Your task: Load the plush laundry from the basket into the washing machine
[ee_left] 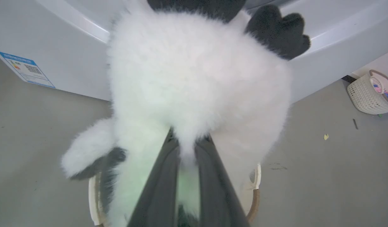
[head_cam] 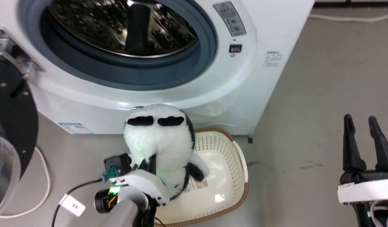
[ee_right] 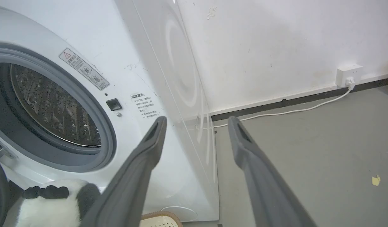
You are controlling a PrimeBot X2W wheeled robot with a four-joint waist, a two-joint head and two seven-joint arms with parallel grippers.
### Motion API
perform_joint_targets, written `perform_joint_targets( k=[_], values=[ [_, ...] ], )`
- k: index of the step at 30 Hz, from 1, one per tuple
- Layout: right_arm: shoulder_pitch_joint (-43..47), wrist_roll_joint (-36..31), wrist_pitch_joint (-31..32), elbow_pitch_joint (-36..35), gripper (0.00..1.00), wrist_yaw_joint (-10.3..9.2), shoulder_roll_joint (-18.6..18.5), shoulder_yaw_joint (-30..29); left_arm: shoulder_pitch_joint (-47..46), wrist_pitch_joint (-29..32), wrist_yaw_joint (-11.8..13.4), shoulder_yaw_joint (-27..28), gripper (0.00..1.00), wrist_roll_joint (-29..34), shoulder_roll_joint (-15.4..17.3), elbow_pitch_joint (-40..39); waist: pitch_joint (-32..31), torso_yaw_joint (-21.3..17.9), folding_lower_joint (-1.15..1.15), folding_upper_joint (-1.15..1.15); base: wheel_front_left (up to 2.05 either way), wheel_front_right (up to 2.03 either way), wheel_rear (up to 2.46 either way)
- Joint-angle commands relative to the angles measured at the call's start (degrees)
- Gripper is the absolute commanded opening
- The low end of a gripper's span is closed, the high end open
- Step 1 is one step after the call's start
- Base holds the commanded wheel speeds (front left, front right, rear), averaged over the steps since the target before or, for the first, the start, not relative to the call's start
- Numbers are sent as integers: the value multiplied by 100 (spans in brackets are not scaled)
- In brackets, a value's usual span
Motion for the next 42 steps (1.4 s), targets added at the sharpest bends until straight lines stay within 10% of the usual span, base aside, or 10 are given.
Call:
perform_joint_targets(
  k=[1,17,42],
  values=[
    [84,-35,-20,25,100,-4,22,3,192,-34,67,92,0,107,29,-301,-192,107,1,0,0,0,0],
    [380,-2,-31,102,100,-4,81,2,1035,-34,563,980,0,1144,244,-2932,-792,156,1,0,0,0,0],
    [-71,-44,124,-479,100,-4,85,-75,-2099,-32,159,1605,0,1764,555,-1046,750,-385,1,0,0,0,0]
  ],
)
